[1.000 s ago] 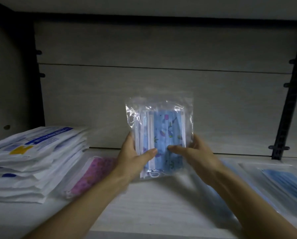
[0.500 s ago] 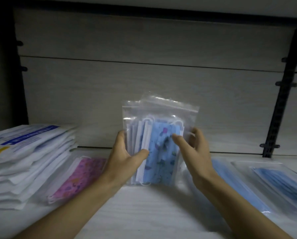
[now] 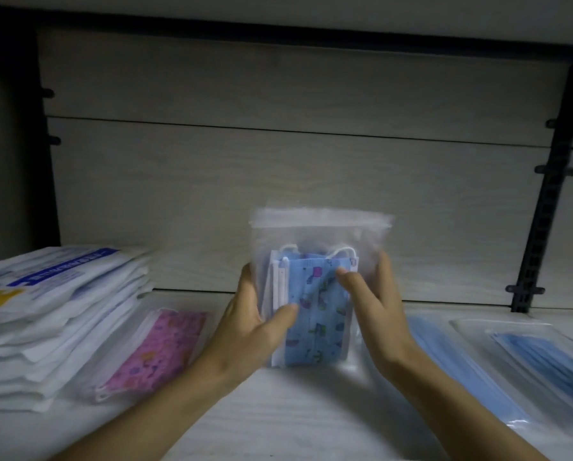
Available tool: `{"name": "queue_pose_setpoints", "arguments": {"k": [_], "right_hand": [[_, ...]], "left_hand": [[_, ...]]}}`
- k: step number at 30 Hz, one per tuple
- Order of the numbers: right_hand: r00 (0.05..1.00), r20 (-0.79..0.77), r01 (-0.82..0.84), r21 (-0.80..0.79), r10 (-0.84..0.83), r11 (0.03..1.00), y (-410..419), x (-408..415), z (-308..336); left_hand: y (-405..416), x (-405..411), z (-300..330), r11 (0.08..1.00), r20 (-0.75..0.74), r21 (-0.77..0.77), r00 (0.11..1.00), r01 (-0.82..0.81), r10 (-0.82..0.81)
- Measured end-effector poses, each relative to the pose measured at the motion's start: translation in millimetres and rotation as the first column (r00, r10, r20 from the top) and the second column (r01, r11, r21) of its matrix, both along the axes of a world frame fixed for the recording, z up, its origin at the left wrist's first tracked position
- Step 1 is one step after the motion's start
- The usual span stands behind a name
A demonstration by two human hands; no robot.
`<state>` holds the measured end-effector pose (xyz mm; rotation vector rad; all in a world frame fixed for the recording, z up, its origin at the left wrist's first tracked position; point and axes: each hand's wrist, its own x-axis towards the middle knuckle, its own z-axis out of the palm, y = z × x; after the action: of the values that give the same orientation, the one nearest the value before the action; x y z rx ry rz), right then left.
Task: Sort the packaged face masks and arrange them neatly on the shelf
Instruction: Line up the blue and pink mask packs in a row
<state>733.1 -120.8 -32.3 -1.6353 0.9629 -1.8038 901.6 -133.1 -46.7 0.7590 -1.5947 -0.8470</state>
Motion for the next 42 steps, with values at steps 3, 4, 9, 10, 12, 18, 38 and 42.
{"name": "queue_pose_setpoints", "arguments": {"k": [3,4,9,10,12,18,38,42], "right_hand": [[1.000,-0.024,0.013,-0.020,-0.013,1.000,0,1,-1],[0.999,-0.008,0.033,-0.027,-0.034,0.999,-1,1,-1],[0.998,-0.034,0.048,-0.015,-0.049,0.999,-1,0,1],[0.996,-0.063,0.055,-0.016,-0.056,0.998,-1,1,0],[0.996,-0.062,0.064,-0.023,-0.066,0.998,-3,1,-1],[0.998,-0.040,0.060,0.085,-0.056,0.995,-6,0,-1],[0.989,-0.127,0.100,0.157,-0.080,0.982,-3,-2,0],[0.993,-0.114,0.053,0.178,-0.033,0.983,-1,0,-1]], "left_hand": [[0,-2,1,1.000,-0.030,-0.014,1.000,-0.001,0.000],[-1,-2,2,0.999,-0.069,-0.019,0.997,-0.026,0.025],[-3,-1,2,1.000,-0.148,0.020,0.989,-0.007,0.010],[-2,-2,2,1.000,-0.147,0.023,0.989,0.009,-0.005],[-2,-4,3,1.000,-0.141,-0.006,0.990,0.001,-0.002],[-9,-3,1,0.990,-0.138,-0.002,0.981,-0.138,0.136],[-10,-1,3,0.987,-0.079,0.083,0.987,-0.136,0.143],[-10,-5,1,0.988,-0.058,0.117,0.992,-0.101,0.108]]}}
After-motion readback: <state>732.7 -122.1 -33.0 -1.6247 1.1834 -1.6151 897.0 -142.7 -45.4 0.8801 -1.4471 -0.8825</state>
